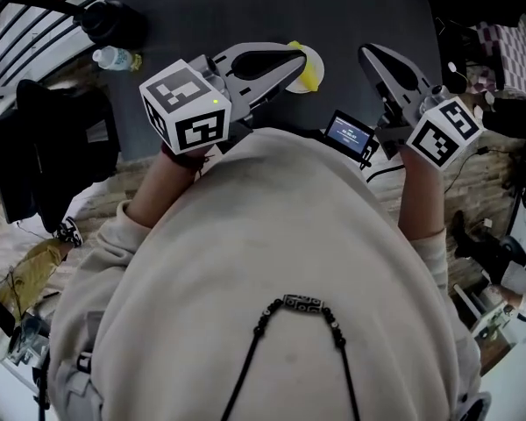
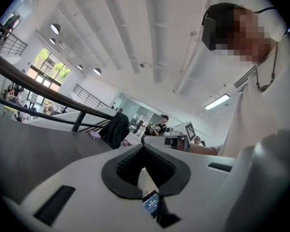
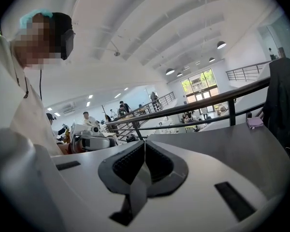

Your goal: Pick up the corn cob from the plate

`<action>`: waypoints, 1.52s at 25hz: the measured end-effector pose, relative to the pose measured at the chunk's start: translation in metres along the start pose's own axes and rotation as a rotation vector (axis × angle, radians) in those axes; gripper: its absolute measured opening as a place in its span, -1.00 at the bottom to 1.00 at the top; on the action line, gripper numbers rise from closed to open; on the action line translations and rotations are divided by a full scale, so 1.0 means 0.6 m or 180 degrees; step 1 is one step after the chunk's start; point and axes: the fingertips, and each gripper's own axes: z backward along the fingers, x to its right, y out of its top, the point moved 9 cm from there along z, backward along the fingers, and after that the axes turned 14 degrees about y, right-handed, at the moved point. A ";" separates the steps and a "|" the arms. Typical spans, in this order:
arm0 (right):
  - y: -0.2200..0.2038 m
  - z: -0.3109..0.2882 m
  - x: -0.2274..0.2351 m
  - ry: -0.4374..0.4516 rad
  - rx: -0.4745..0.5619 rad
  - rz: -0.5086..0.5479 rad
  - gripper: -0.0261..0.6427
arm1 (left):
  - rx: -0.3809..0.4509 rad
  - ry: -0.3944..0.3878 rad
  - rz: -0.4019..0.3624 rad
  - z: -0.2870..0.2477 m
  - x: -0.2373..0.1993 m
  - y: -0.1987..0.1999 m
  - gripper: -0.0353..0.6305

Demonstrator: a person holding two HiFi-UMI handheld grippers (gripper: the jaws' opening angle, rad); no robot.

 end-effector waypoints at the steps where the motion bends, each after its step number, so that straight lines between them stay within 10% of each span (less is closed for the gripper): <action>1: 0.003 -0.014 0.004 0.0035 -0.0036 0.0000 -0.88 | 0.0007 0.0043 0.0034 0.007 -0.008 -0.003 -0.88; 38: -0.004 -0.107 0.033 0.0373 -0.0658 0.0025 -0.83 | 0.0235 0.0493 0.0183 0.074 -0.015 -0.022 -0.88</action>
